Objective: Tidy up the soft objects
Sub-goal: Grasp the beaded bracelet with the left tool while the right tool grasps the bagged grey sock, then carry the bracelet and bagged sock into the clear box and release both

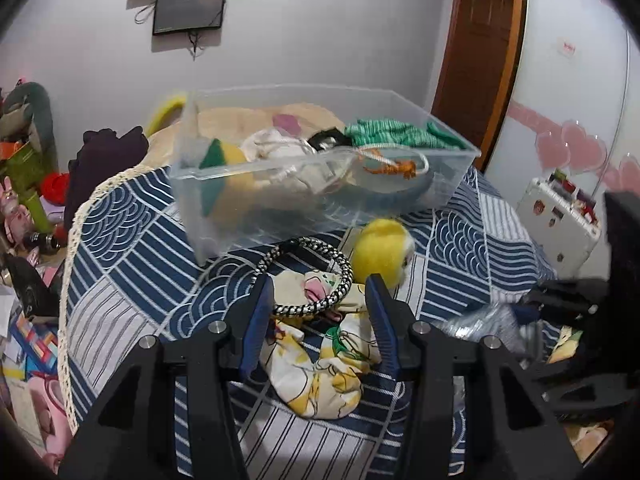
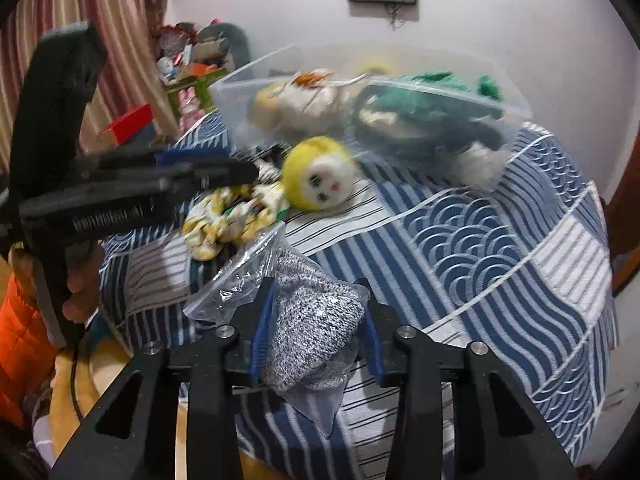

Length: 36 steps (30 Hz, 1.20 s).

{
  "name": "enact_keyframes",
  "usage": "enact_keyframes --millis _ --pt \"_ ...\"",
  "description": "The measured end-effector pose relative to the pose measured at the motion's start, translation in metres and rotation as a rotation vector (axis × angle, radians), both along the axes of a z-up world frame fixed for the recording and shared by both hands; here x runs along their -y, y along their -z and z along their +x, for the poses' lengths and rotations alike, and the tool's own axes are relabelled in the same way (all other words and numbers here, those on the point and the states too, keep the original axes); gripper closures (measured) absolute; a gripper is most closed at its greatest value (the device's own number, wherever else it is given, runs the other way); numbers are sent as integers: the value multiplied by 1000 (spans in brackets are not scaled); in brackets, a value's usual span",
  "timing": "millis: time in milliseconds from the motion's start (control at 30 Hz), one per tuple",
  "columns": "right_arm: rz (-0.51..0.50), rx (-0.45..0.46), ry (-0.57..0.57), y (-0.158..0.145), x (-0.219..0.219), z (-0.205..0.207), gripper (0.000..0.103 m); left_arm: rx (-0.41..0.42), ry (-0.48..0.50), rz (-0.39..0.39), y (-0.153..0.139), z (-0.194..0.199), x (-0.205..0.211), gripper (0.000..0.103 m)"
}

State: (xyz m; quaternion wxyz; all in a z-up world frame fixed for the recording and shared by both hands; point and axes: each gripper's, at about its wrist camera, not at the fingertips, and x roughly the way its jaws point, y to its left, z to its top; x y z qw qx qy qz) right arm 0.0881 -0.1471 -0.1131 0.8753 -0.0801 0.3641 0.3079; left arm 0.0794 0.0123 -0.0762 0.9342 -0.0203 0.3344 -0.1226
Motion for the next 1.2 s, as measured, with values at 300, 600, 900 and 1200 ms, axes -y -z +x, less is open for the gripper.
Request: enact_keyframes --millis 300,600,900,1200 --pt "21 70 71 -13 16 0 78 -63 -6 -19 17 9 -2 86" --pt "68 112 123 -30 34 -7 78 5 -23 7 -1 -8 -4 97" --pt "111 219 158 -64 29 7 78 156 -41 59 -43 -19 -3 97" --pt "147 296 164 -86 25 23 78 244 -48 68 -73 -5 -6 97"
